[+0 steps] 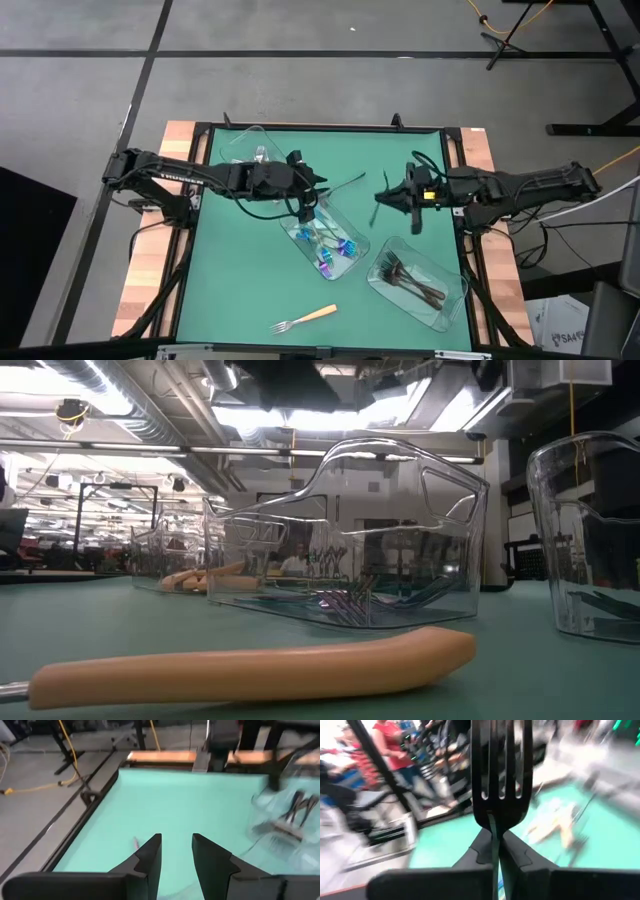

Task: Sort silverware by color (type)
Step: Put black fork into the bottom transparent bin

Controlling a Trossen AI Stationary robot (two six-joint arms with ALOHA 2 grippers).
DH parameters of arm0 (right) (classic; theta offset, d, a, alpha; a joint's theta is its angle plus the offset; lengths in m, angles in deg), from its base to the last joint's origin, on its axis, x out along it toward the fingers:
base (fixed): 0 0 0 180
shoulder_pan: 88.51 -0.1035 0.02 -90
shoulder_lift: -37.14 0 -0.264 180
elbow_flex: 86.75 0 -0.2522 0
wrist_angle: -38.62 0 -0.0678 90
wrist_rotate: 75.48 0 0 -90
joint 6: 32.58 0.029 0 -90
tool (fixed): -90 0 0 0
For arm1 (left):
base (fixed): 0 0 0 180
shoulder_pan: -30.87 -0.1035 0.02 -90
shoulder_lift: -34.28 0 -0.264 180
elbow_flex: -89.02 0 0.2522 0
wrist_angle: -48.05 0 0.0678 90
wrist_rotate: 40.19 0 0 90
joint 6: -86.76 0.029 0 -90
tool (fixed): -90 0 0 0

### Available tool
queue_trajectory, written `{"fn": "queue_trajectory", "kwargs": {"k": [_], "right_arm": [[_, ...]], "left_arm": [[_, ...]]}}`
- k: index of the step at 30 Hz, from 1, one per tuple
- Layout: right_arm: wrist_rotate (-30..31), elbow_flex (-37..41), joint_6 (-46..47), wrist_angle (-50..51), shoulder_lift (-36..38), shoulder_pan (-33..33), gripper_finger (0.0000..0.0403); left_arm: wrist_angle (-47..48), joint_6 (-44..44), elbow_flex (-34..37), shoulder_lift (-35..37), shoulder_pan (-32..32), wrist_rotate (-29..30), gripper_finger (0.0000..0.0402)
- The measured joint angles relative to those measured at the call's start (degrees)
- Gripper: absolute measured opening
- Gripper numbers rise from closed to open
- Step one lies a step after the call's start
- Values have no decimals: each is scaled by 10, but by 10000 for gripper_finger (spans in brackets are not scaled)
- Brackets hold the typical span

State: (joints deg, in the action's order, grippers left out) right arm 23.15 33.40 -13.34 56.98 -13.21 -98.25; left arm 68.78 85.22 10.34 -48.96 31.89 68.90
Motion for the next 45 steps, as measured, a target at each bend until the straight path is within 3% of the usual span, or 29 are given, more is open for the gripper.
{"fn": "queue_trajectory", "kwargs": {"k": [7,10,18,27,37,45], "right_arm": [[-182,0,230,98,11,-3,0],[-223,0,287,156,4,-25,0],[-224,0,370,287,-45,-123,0],[-213,0,380,291,-145,-213,0],[-217,0,380,308,-266,-225,0],[-217,0,379,320,-320,-225,0]], "left_arm": [[43,0,0,0,-12,-1,103],[43,1,0,0,-12,-1,103],[46,2,0,0,-11,-1,103],[46,2,0,0,-11,-1,103],[46,2,0,0,-11,-1,103],[46,2,0,0,-11,-1,103]]}}
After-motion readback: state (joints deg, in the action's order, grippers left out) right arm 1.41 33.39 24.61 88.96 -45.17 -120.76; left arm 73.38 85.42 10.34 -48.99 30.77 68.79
